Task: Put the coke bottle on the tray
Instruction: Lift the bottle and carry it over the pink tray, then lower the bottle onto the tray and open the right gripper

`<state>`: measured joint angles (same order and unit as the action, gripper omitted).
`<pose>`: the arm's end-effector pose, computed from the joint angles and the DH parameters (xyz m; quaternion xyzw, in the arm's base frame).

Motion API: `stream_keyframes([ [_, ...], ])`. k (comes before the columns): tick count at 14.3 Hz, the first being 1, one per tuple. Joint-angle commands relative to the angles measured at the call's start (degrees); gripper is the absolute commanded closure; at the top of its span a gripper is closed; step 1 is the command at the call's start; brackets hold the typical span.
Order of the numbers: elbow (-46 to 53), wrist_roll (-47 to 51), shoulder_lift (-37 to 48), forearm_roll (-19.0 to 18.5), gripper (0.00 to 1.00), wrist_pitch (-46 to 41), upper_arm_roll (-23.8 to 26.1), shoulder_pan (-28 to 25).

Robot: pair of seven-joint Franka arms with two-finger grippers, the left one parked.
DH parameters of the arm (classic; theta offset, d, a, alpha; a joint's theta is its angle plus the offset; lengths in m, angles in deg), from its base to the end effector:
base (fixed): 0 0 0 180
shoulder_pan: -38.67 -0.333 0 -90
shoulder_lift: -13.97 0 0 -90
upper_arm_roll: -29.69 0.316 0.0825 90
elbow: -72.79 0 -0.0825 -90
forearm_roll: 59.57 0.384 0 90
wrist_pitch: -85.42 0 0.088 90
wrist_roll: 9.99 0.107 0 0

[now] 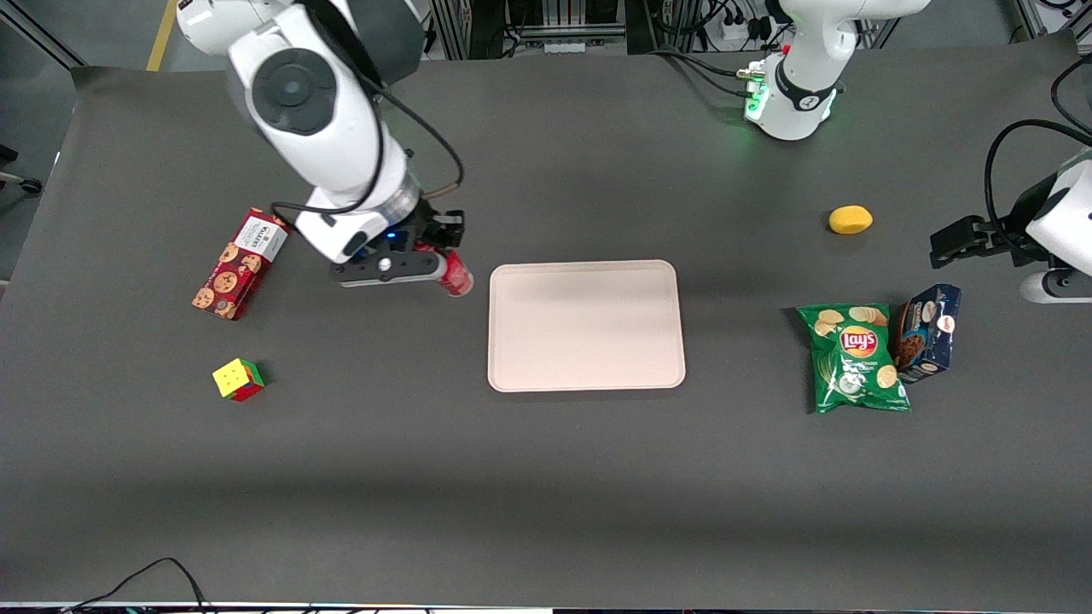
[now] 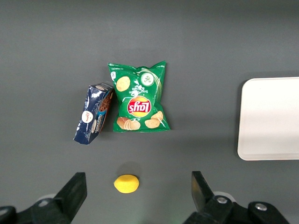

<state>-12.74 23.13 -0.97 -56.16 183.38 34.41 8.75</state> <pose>0.5241 0.3619 0.5184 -0.9989 -0.0073 0.0401 0.0212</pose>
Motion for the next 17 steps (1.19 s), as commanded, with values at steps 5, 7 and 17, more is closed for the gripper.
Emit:
stream_keyframes([
  [5,1.42,7.75,-11.94,-2.25,1.0,12.32,1.17,-3.83],
  [7,1.33,7.84,-14.05,-3.31,1.0,14.96,1.52,-3.92],
  [17,0.72,7.84,-20.3,-5.78,1.0,19.19,1.52,-3.57],
])
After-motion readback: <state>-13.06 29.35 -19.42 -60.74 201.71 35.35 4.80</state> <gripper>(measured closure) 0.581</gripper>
